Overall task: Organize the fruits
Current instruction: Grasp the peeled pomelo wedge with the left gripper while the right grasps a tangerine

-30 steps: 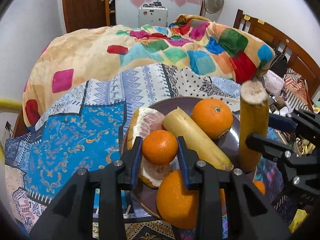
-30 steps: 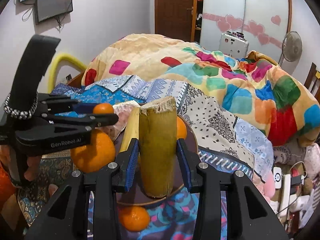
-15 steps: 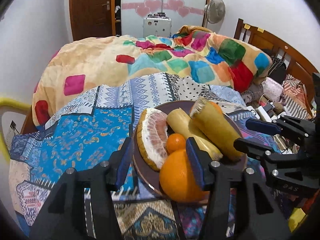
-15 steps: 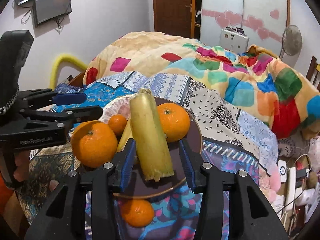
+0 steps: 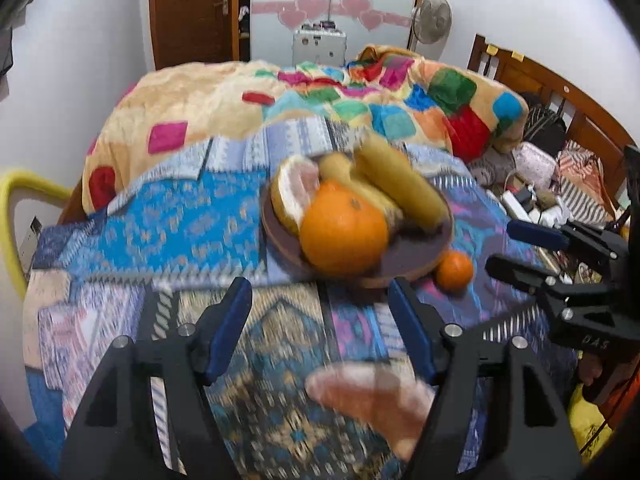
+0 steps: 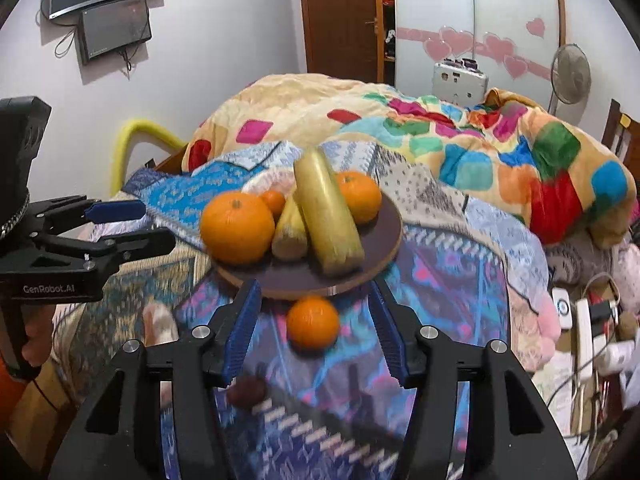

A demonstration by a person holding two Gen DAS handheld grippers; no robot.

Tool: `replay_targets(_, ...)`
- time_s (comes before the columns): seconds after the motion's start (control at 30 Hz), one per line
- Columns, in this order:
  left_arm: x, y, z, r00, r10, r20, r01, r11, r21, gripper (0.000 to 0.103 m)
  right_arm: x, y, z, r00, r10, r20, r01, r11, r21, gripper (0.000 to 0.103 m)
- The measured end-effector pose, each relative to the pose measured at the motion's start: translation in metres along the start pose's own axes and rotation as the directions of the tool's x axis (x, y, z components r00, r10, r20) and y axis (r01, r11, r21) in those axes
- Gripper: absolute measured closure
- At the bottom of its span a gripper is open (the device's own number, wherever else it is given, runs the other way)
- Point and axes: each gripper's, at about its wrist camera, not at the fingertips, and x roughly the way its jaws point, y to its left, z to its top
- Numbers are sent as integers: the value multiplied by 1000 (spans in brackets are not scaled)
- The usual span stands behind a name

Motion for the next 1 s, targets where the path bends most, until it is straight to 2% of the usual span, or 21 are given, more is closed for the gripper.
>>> replay_targets(0.23,5,-18,-43,998,10,-66,-12,999,-31,31,-16,-7,-28,999,-18,-32,18,1000,11,51)
replay_targets(0.27,5,-21,-47,998,18,-66,-20,999,-32,27,-21,-7,-31,999,-22,-32,22,1000,5,51)
replay_targets(0.3,2,-24,-51,998,29,-52,-31,999,-38,19,-23,-7,-33,999,-23,-32,23,1000,0,51)
replay_targets(0.37,-1,-30,-57,998,39,-45,-41,998,-46,13,-28,-6,-35,999,-17,-31,17,1000,-7,50)
replay_targets(0.47,-3,-38,-64,998,48,-50,-51,998,-48,13,-36,-7,-39,1000,-9,-17,9,1000,-2,43)
replay_targets(0.63,6,-46,-73,993,74,-96,-79,996,-50,12,-41,-5,-42,1000,0,-6,0,1000,1,43)
replay_targets(0.7,10,-44,-75,992,61,-112,-66,997,-42,12,-41,-4,-43,1000,5,-6,-5,1000,0,43)
replay_targets(1.0,-7,-5,-92,993,60,-100,-62,998,-23,9,-36,-4,-47,1000,-2,-15,2,1000,-9,42)
